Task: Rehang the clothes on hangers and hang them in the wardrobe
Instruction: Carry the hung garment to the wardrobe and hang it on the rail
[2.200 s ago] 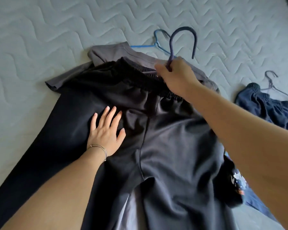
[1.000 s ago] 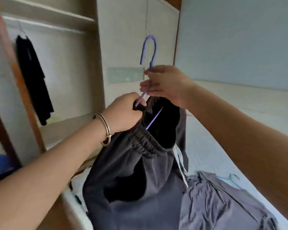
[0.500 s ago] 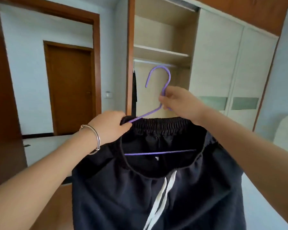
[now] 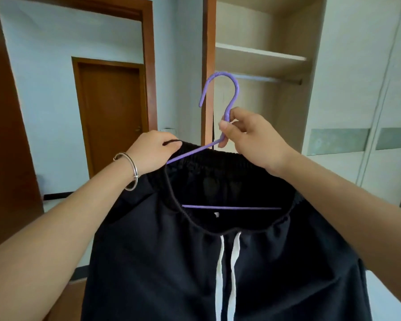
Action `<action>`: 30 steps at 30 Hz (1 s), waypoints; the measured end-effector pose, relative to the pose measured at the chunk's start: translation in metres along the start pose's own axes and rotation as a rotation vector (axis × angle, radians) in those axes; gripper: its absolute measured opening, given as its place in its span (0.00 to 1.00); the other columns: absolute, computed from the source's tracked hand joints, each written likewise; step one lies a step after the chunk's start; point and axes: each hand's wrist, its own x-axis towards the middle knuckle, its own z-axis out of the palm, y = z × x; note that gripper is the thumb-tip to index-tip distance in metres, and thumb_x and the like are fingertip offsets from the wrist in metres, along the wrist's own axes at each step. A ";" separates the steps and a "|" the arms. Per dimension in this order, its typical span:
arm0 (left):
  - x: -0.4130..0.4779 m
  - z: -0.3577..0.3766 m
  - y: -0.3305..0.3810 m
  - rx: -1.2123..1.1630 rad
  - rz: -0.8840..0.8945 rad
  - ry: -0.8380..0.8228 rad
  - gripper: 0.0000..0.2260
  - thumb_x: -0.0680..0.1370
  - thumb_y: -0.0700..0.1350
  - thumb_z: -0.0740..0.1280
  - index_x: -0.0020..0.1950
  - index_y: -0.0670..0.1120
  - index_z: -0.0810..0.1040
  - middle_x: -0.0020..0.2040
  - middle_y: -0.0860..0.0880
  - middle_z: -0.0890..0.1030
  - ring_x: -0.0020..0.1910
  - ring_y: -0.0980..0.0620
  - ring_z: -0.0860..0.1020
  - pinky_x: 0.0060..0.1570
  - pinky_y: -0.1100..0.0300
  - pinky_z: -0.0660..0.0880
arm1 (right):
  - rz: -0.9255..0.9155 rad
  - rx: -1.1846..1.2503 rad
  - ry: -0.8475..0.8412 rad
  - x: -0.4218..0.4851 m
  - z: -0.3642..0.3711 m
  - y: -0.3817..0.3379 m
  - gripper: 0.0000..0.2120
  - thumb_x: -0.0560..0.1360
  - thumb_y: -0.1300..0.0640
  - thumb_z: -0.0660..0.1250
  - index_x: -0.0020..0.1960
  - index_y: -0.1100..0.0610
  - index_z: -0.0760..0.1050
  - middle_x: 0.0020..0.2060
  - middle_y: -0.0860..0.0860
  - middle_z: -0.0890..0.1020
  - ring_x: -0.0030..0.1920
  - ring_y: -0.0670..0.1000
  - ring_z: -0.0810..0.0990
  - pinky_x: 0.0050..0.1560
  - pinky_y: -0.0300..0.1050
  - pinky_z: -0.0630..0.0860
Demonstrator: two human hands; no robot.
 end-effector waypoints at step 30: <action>0.386 0.305 -0.051 -0.770 0.651 -0.318 0.10 0.77 0.45 0.63 0.44 0.41 0.81 0.29 0.54 0.75 0.33 0.56 0.74 0.43 0.62 0.72 | 0.738 -0.546 0.322 0.186 -0.026 0.304 0.15 0.77 0.46 0.60 0.48 0.55 0.80 0.46 0.52 0.83 0.45 0.47 0.78 0.49 0.39 0.70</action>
